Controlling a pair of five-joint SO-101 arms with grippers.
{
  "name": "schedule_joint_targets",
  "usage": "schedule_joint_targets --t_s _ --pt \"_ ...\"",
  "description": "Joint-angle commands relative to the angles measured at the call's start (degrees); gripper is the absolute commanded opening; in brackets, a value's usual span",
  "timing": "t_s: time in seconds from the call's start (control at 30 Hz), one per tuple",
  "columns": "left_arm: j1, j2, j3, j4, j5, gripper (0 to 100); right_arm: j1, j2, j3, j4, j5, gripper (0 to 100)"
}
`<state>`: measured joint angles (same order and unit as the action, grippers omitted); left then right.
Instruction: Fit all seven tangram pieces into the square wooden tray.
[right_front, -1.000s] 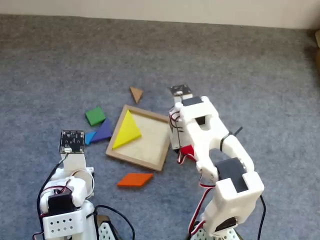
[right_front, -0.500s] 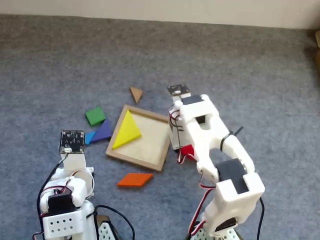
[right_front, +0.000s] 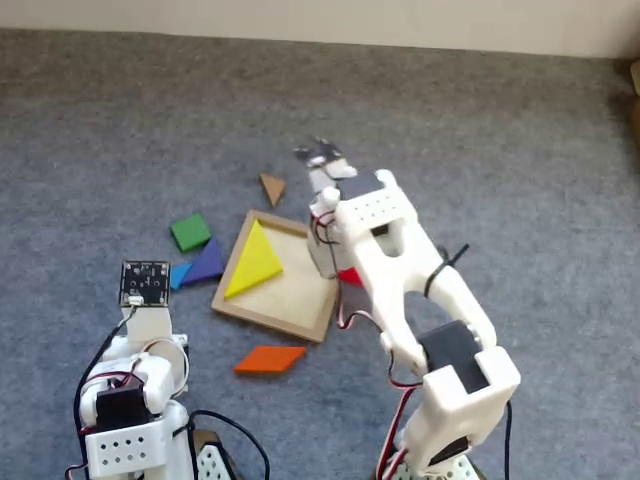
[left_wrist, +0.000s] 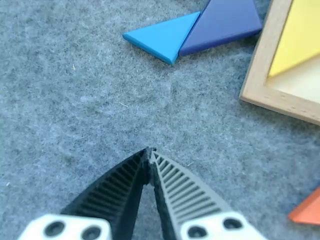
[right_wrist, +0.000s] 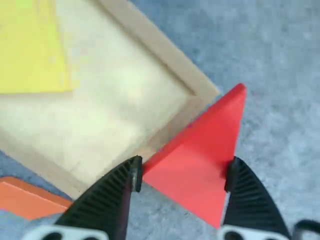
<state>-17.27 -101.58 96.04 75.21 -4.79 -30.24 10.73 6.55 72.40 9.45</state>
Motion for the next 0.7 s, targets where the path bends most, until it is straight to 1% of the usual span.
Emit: schedule_joint_targets --t_s 0.0,0.17,0.3,0.4,0.67 --pt "-1.0 -3.5 1.2 0.4 -0.3 1 -2.7 -3.6 -6.5 0.8 2.7 17.8" --pt "-1.0 -3.5 1.2 0.4 -0.3 1 -6.5 -3.4 -8.4 0.0 9.8 17.8" --pt "-1.0 -3.5 1.2 0.4 -0.3 1 -8.3 -3.4 -8.0 -5.3 14.9 17.8" --pt "-1.0 -3.5 1.2 0.4 -0.3 1 -8.8 -2.9 -6.9 -9.8 16.7 17.8" --pt "-1.0 -3.5 1.2 0.4 -0.3 1 -8.6 3.1 -5.9 -10.2 19.3 17.8"
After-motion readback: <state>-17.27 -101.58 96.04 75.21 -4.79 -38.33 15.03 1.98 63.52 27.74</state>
